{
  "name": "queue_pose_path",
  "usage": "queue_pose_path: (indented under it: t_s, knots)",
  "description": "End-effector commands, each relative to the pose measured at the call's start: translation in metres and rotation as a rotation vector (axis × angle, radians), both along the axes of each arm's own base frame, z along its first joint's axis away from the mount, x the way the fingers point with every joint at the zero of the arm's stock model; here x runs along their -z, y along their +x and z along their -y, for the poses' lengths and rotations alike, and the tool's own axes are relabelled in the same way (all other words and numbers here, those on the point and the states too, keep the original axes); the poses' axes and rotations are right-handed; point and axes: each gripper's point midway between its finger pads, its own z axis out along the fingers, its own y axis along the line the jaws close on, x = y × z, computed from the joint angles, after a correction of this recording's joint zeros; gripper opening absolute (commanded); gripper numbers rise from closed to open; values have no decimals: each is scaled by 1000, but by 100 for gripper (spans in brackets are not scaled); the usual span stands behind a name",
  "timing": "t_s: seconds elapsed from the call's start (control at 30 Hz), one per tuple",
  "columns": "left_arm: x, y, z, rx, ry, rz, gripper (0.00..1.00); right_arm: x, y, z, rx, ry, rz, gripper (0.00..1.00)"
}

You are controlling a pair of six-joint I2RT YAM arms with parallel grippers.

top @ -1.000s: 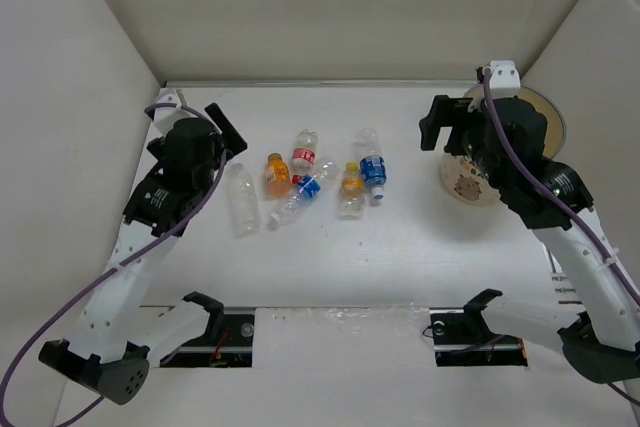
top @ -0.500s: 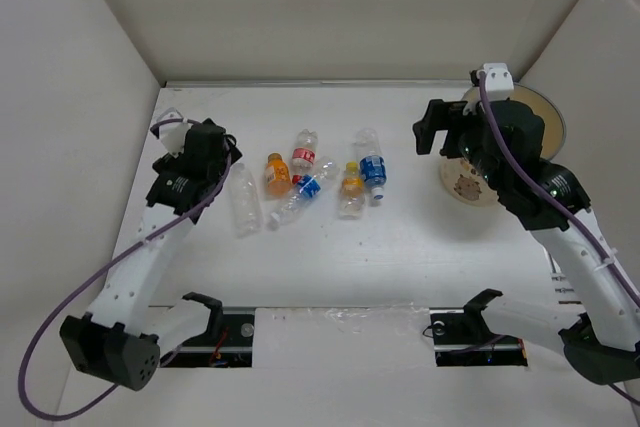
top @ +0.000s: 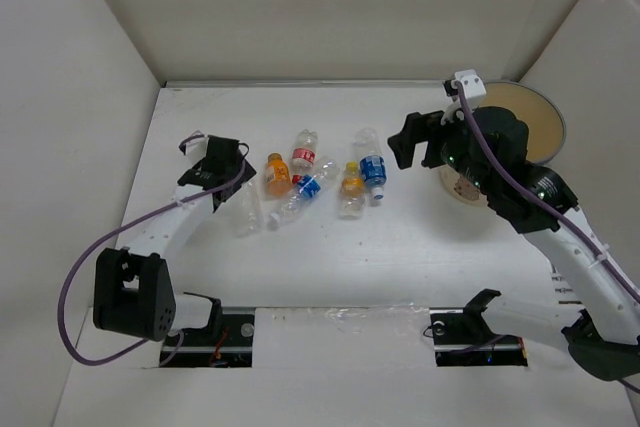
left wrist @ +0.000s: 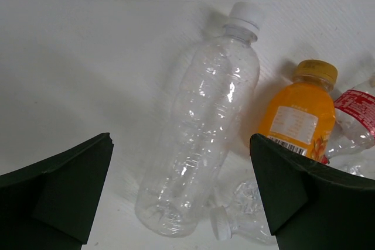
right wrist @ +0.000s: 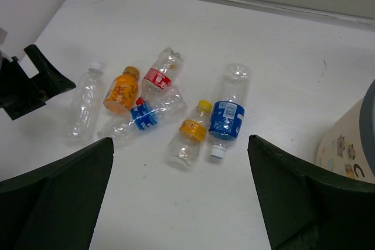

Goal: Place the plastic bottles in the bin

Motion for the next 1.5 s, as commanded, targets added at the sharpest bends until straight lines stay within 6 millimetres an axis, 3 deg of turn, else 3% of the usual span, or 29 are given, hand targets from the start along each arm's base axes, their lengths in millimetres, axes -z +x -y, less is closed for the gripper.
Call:
queue_pose_path:
  t_s: [0.0, 0.2, 0.23, 0.3, 0.33, 0.47, 0.53, 0.6, 0.63, 0.7, 0.73, 0.83, 0.87, 0.9, 1.0, 1.1, 1.13, 1.17, 1.23, 1.27, 1.3, 1.33, 1.37, 1.4, 1.47]
  knots:
    - [-14, 22, 9, 24, -47, 101, 100, -12, 3, -14, -43, 36, 50, 100]
    - [6, 36, 14, 37, -35, 40, 100, -6, 5, -24, -70, 35, 41, 100]
    - [17, 35, 14, 36, -29, 7, 100, -6, 5, -24, -70, 35, 41, 100]
    - [16, 45, 14, 20, -27, 13, 100, -6, 2, -29, -90, 37, 39, 100]
    - [28, 45, 10, 9, -20, -21, 100, -6, 2, -29, -90, 37, 39, 100]
    - [46, 54, 5, -10, -12, -64, 100, -6, 0, -30, -102, 45, 45, 100]
    - [51, 60, -4, -45, -18, -73, 94, -9, -3, -36, -130, 62, 45, 100]
    - [61, 55, -13, -79, -27, -111, 81, -9, -3, -36, -130, 62, 45, 100]
    - [64, 57, -17, -97, -34, -109, 81, -8, -4, -42, -148, 64, 43, 100]
    - [69, 56, -22, -110, -43, -103, 71, -8, -4, -42, -148, 64, 43, 100]
    - [79, 52, -27, -121, -53, -124, 57, -10, -3, -43, -146, 78, 47, 100]
    - [91, 52, -26, -114, -87, -138, 32, -8, -3, -56, -188, 87, 46, 100]
    - [91, 52, -26, -114, -87, -138, 7, -9, -7, -64, -227, 101, 53, 100]
    - [94, 49, -26, -115, -86, -147, 1, -10, -8, -69, -249, 110, 59, 100]
    - [65, 57, -15, -78, -125, -54, 0, -8, -10, -93, -363, 153, 84, 100]
    - [8, 63, 6, -1, -120, 78, 0, -6, -13, -120, -482, 192, 81, 100]
    - [-13, 66, 11, 24, -120, 129, 0, 5, -7, -130, -498, 192, 50, 100]
    - [-49, 68, 22, 76, -150, 233, 0, 8, -5, -137, -515, 205, 36, 100]
    - [-93, 72, 49, 214, -198, 370, 0, 3, 0, -152, -568, 252, 31, 100]
    - [-126, 71, 66, 313, -224, 483, 0, 21, 7, -164, -589, 241, -5, 100]
    - [-142, 65, 86, 419, -296, 521, 0, 20, 10, -172, -612, 247, -1, 100]
    - [-154, 61, 96, 474, -328, 557, 0, 11, 13, -179, -637, 291, -1, 100]
    - [-166, 58, 105, 525, -356, 591, 0, 24, 20, -190, -655, 292, -34, 100]
    - [-191, 48, 120, 629, -403, 664, 0, 25, 21, -196, -673, 305, -40, 100]
    - [-211, 38, 134, 729, -439, 731, 0, 14, 21, -208, -727, 360, -23, 100]
